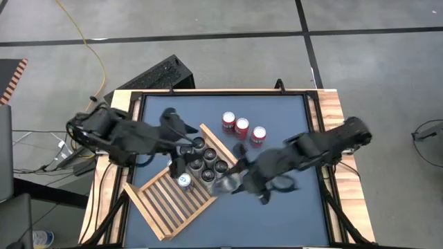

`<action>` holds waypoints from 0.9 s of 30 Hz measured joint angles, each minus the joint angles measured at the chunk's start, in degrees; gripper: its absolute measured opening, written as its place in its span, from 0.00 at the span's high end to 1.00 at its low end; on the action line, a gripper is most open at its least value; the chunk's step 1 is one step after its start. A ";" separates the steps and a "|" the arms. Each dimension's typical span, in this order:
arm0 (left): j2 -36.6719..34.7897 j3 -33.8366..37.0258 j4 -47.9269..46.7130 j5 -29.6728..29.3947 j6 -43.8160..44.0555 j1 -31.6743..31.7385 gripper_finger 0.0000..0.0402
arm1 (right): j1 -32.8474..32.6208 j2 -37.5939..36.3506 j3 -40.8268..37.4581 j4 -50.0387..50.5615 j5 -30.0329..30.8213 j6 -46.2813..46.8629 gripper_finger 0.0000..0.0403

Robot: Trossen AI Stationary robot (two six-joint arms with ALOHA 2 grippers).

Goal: Place canned beverage on shelf
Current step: Put the blue soda can on the shelf aligned with the other blue soda cans

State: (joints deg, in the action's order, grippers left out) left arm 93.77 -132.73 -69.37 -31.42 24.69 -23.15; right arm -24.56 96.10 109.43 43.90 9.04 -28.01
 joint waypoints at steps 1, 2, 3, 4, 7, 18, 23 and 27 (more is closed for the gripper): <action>-0.38 0.00 -0.10 -2.09 0.98 -1.18 0.12 | -0.02 1.56 -0.03 -0.54 -0.02 -1.22 0.61; -0.68 0.00 -0.17 -3.83 1.71 -2.15 0.12 | -0.04 3.06 0.00 -0.88 0.04 -2.13 0.61; -0.89 0.00 -0.17 -5.34 2.44 -3.15 0.12 | -0.09 4.34 0.42 -0.95 -0.02 -2.38 0.61; -0.98 0.00 -0.19 -6.67 3.11 -4.20 0.12 | -0.15 5.67 1.01 -1.35 -0.30 -2.35 0.61; -0.98 0.04 -0.32 -8.37 4.30 -6.46 0.12 | -0.15 9.84 3.24 -2.94 -0.31 -2.29 0.61; -0.94 0.04 -5.37 -8.52 8.37 -11.17 0.12 | -0.52 28.49 16.87 -1.39 1.56 -3.40 0.61; -0.93 0.07 -6.83 -8.46 9.24 -12.97 0.12 | 0.40 37.44 24.54 7.21 3.78 -5.47 0.61; -0.92 0.07 -6.87 -8.78 9.22 -13.86 0.12 | 1.62 40.20 24.87 9.41 4.32 -6.64 0.61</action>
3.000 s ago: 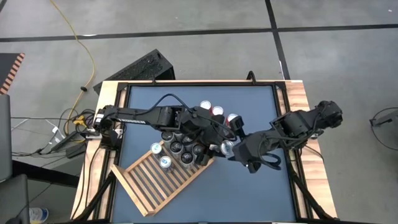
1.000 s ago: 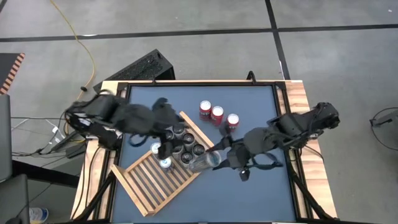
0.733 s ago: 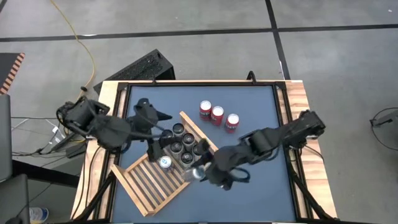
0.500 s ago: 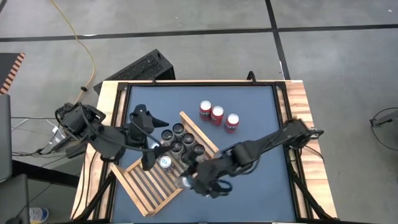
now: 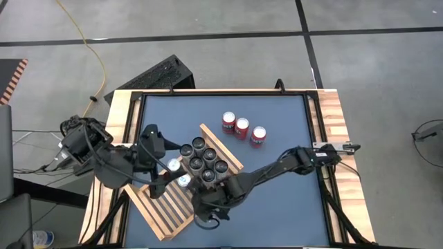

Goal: Place canned beverage on shelf
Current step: Put the blue soda can on the shelf aligned with the other blue soda cans

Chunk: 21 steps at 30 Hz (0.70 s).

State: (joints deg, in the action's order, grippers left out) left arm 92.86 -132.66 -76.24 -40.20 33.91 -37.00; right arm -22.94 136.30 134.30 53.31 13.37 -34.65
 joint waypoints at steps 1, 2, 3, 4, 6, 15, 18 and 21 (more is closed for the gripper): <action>0.00 0.00 -0.23 -0.23 0.02 -0.20 0.12 | 0.33 0.39 0.07 0.43 0.06 0.26 0.61; 0.00 0.00 -0.47 -0.48 0.01 -0.39 0.12 | 0.74 0.54 0.09 0.97 0.00 1.03 0.61; 0.00 0.00 -0.58 -0.78 0.01 -0.55 0.12 | 0.99 0.54 0.09 1.29 -0.25 1.58 0.61; 0.00 0.00 -0.76 -0.93 0.02 -0.68 0.12 | 1.15 0.54 0.09 1.31 -0.82 2.23 0.61; 0.00 0.00 -1.16 -1.01 0.00 -0.78 0.12 | 1.61 0.40 0.08 1.02 -1.24 2.96 0.61; 0.00 0.00 -1.10 -1.03 0.02 -0.78 0.12 | 1.89 -0.67 0.52 3.10 -7.27 2.91 0.61; 0.00 0.00 -1.08 -1.09 0.00 -0.78 0.12 | 2.14 -0.69 0.52 2.97 -7.92 3.00 0.61; 0.00 0.00 -1.08 -1.11 0.00 -0.78 0.12 | 2.58 -0.71 0.52 1.78 -8.96 2.99 0.61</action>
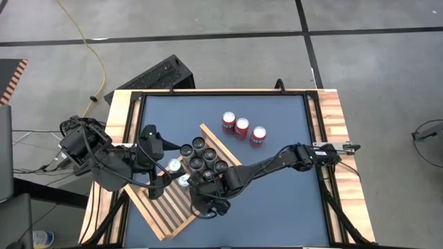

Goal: Place canned beverage on shelf
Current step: Put the blue soda can on the shelf aligned with the other blue soda cans

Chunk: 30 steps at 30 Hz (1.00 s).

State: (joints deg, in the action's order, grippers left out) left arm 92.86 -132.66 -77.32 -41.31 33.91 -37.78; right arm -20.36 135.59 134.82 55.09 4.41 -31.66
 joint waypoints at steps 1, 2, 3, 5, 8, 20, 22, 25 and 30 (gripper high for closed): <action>0.00 0.00 -0.03 -0.01 0.00 0.02 0.12 | 0.08 0.00 0.00 -0.72 -0.58 0.00 0.61; 0.00 0.00 -0.03 -0.01 0.00 0.02 0.12 | 0.11 0.00 0.00 -1.29 -0.86 -0.03 0.61; 0.00 0.00 0.00 -0.04 0.00 0.02 0.12 | 0.08 0.00 0.00 -1.85 -0.97 -0.13 0.61; 0.00 0.00 -0.02 -0.10 0.00 0.02 0.12 | 0.35 0.00 0.00 -3.02 -1.39 -0.30 0.61; 0.00 0.00 0.00 -0.10 0.28 0.02 0.12 | 0.52 -0.07 0.02 -1.20 -1.72 -0.28 0.61; 0.02 0.00 0.02 -0.10 0.66 0.02 0.12 | 1.49 0.44 0.00 -1.92 -4.27 0.11 0.61; 0.00 0.00 0.02 -0.10 0.68 0.02 0.12 | 1.48 0.44 0.04 -1.63 -4.24 0.11 0.61; 0.02 0.01 0.02 -0.10 0.68 0.04 0.12 | 2.04 0.44 0.03 -1.22 -4.51 0.25 0.61; 0.02 0.02 0.02 -0.08 0.66 0.04 0.12 | 2.50 0.46 0.02 -1.78 -5.01 0.59 0.61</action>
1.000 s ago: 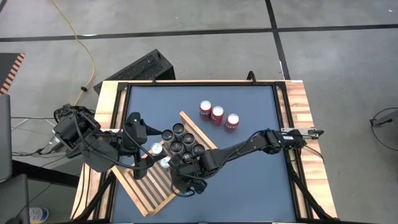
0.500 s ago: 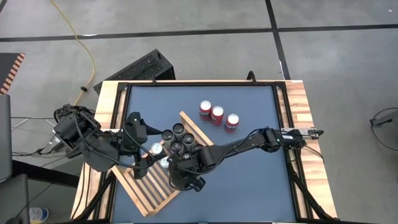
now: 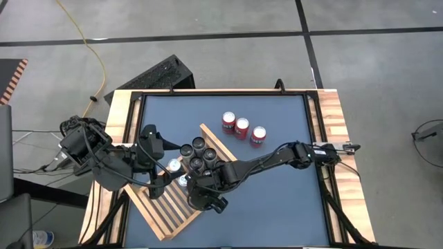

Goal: Place canned beverage on shelf
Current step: Put the blue soda can on the shelf aligned with the other blue soda cans

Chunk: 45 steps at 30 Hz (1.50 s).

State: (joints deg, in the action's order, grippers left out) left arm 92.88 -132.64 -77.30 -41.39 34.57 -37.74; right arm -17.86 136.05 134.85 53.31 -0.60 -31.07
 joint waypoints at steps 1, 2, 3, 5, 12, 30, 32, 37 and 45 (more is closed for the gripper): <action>0.00 -0.02 0.00 -0.02 -0.03 0.00 0.12 | 0.06 0.02 0.00 -0.19 -0.18 0.01 0.61; 0.00 -0.01 0.00 -0.02 -0.07 0.00 0.12 | 0.07 0.02 0.00 -0.26 -0.37 0.10 0.61; 0.00 0.00 0.00 -0.02 -0.07 0.00 0.12 | 0.11 0.02 0.00 -0.33 -0.55 0.20 0.61; 0.00 -0.01 0.00 -0.02 -0.18 0.00 0.12 | 0.12 0.02 0.00 -0.34 -0.55 0.20 0.61; 0.00 -0.01 -0.02 -0.02 -0.24 0.00 0.12 | 0.35 0.02 -0.02 -0.86 -0.92 0.20 0.61; 0.00 0.00 -0.07 -0.01 -0.26 0.00 0.12 | 1.15 0.20 -0.02 -1.85 -1.05 1.25 0.49; 0.00 0.00 -0.09 0.00 -0.26 0.00 0.12 | 1.15 0.20 -0.02 -1.60 -1.05 1.22 0.47; 0.00 0.00 -0.32 0.00 -0.26 -0.01 0.12 | 1.48 0.20 -0.04 -1.71 -1.05 1.22 0.46; 0.00 0.00 -0.37 0.00 -0.26 -0.01 0.12 | 1.85 0.20 -0.04 -2.44 -0.83 1.07 0.45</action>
State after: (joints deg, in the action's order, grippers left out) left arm 92.88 -132.64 -77.67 -41.39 34.30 -37.75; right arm -16.01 136.25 134.80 50.87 -1.43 -30.00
